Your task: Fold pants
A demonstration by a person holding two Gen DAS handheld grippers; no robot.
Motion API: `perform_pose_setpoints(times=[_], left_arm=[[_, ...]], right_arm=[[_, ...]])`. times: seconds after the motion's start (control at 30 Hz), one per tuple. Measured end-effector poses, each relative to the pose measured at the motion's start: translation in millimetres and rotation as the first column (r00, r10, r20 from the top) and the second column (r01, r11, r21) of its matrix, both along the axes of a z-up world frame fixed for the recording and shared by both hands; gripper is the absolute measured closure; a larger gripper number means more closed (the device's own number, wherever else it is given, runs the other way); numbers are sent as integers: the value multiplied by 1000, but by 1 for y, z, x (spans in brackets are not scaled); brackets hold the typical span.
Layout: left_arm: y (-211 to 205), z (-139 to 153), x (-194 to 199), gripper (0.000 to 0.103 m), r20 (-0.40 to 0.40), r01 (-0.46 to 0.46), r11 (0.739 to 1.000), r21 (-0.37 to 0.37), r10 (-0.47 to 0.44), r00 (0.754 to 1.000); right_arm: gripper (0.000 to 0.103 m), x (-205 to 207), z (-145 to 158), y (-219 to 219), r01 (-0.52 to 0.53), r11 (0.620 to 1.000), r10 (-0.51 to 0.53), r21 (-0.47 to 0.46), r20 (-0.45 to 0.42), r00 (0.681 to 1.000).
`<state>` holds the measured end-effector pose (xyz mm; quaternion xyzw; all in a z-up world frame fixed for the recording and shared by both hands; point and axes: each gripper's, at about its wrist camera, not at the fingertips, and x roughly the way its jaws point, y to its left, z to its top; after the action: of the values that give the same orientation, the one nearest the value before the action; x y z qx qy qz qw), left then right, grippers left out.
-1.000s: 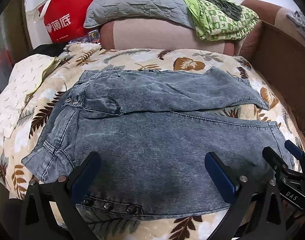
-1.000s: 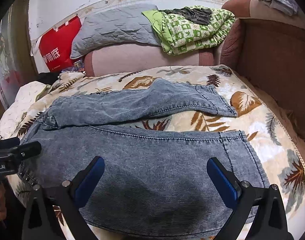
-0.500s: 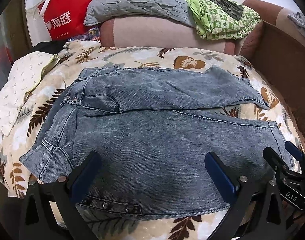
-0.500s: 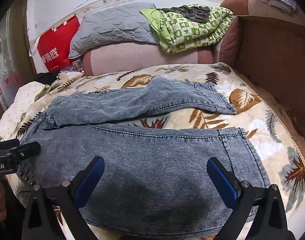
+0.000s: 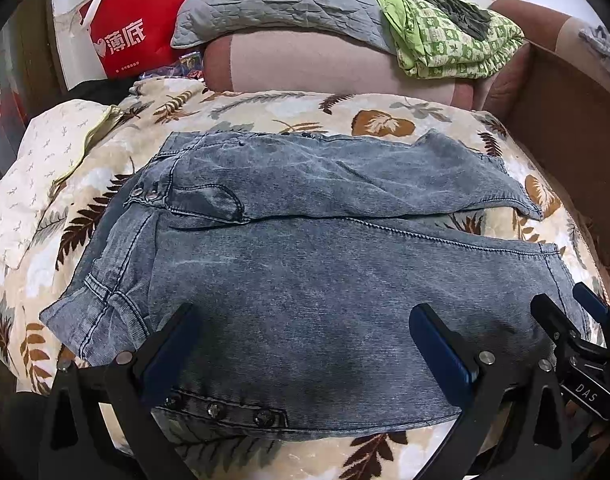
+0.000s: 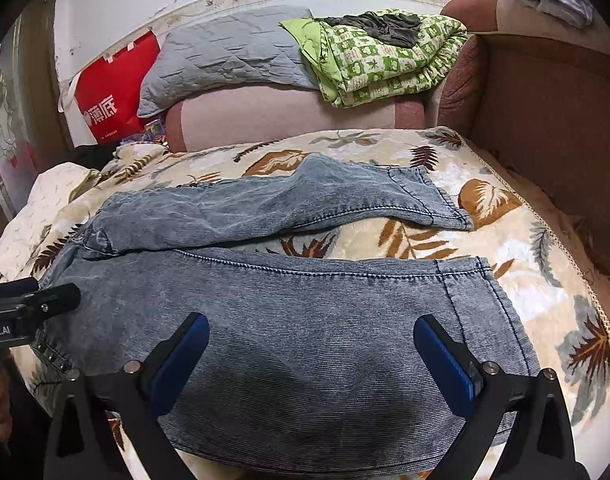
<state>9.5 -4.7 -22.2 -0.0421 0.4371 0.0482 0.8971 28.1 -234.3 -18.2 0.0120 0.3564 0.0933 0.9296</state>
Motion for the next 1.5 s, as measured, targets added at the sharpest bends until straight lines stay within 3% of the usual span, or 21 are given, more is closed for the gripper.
perform_pose_setpoints(times=[1.5], left_arm=[[1, -2, 4, 0, -13, -4, 1000, -10, 4, 1000]], right_arm=[[0, 2, -3, 0, -5, 1000, 5, 7, -7, 1000]])
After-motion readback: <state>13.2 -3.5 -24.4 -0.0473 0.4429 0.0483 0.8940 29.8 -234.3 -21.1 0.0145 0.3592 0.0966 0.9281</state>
